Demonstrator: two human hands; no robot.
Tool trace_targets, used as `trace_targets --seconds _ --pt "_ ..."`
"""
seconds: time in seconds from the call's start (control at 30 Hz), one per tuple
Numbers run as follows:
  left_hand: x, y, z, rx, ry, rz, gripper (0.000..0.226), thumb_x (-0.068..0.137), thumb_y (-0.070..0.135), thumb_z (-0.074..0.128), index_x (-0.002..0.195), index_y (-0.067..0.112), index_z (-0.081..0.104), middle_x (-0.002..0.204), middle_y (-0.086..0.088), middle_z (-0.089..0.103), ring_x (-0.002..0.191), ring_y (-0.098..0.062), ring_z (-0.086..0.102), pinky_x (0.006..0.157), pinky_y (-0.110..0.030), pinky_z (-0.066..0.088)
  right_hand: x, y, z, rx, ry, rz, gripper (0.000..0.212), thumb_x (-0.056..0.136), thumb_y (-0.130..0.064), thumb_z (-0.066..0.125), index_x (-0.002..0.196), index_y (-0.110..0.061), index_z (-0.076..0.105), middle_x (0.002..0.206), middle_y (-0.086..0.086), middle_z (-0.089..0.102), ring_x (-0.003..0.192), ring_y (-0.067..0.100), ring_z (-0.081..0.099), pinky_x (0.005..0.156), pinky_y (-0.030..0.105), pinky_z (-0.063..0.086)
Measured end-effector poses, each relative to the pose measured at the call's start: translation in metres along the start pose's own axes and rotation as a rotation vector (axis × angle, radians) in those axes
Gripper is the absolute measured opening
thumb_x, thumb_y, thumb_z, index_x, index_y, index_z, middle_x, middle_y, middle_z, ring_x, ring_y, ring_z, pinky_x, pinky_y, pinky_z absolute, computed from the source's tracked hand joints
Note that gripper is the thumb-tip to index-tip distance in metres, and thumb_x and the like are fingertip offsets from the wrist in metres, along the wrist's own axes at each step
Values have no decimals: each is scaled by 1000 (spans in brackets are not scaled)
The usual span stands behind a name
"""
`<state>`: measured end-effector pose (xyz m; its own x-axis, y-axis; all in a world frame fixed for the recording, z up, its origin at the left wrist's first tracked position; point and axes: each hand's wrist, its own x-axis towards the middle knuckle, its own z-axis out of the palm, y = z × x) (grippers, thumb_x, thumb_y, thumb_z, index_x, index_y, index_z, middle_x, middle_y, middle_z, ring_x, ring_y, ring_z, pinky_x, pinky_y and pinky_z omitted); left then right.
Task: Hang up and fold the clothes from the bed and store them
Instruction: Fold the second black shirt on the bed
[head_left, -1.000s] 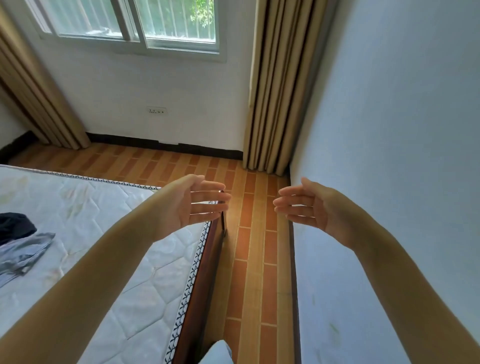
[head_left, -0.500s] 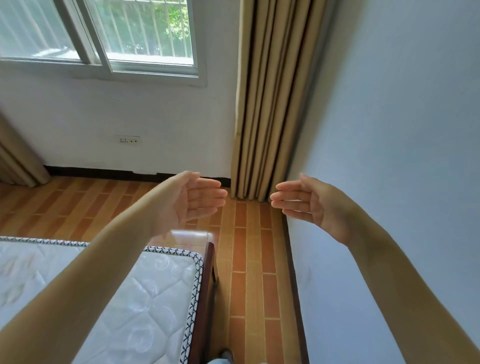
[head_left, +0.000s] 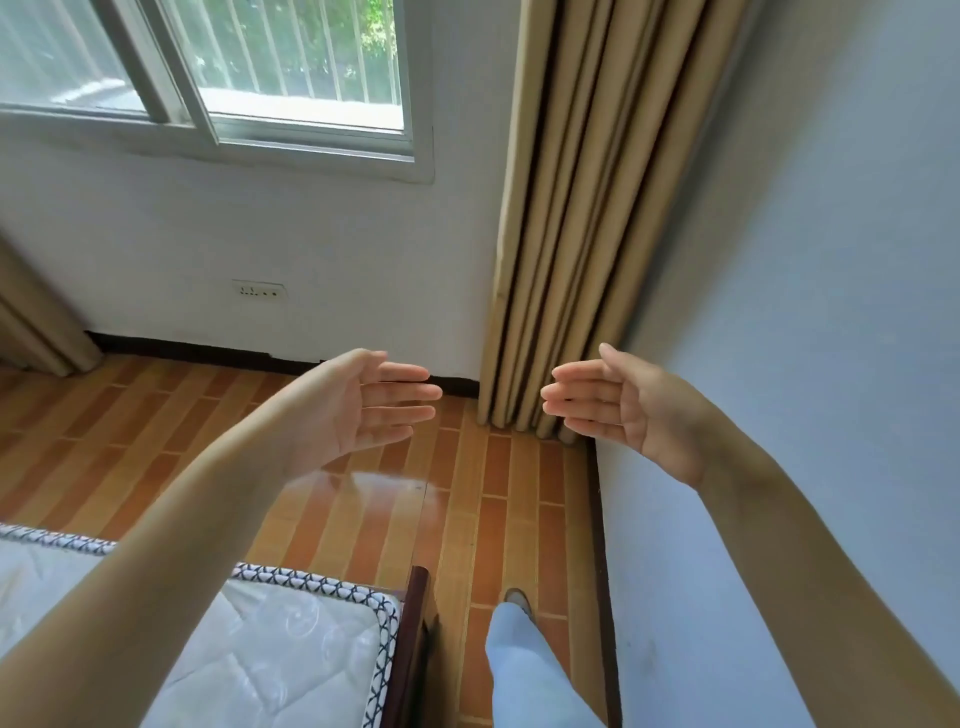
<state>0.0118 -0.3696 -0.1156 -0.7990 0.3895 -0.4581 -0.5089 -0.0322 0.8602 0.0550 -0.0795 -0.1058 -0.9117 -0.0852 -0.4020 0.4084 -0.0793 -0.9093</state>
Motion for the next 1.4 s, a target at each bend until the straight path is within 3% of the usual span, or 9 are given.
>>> trace_targets --seconds 0.3,0.5,0.6,0.7,1.07,1.27,1.4 --pt "131 97 11 -36 146 99 42 103 28 33 125 5 60 120 -12 69 112 -27 66 99 -43 46 173 -82 -60 -28 -146 31 50 107 -37 29 114 -6 67 109 13 74 105 23 70 92 35 51" --pt "175 106 -19 -123 299 50 43 104 30 32 126 7 61 119 -10 70 112 -26 66 96 -41 48 267 -109 -46 -91 -296 109 49 107 -36 29 114 -6 67 109 12 74 105 22 70 90 34 52" --pt "181 104 -42 -164 383 44 43 104 30 30 124 8 61 119 -10 70 110 -25 67 94 -41 50 308 -115 -27 -119 -376 132 49 107 -36 30 114 -5 68 109 13 73 105 24 70 97 38 50" --pt "182 110 -67 -255 458 45 43 104 30 30 124 7 61 118 -12 70 111 -27 66 90 -41 57 341 -124 -2 -152 -460 147 48 107 -36 30 113 -6 68 109 13 74 105 24 70 98 39 50" --pt "175 148 -196 -364 657 203 45 105 30 30 125 2 59 119 -18 68 111 -31 66 93 -42 54 467 -172 141 -261 -707 96 48 106 -37 30 113 -7 67 109 12 74 104 23 71 82 30 55" --pt "167 171 -273 -388 716 261 47 105 32 29 126 4 60 121 -16 68 113 -30 65 101 -45 46 518 -199 243 -298 -819 3 47 106 -36 31 114 -7 68 111 13 73 105 24 70 87 33 52" --pt "141 163 -312 -456 808 280 47 105 33 31 126 3 60 122 -16 67 113 -31 65 102 -45 45 537 -188 303 -338 -913 90 46 105 -37 33 112 -8 68 111 12 73 106 25 70 88 32 55"
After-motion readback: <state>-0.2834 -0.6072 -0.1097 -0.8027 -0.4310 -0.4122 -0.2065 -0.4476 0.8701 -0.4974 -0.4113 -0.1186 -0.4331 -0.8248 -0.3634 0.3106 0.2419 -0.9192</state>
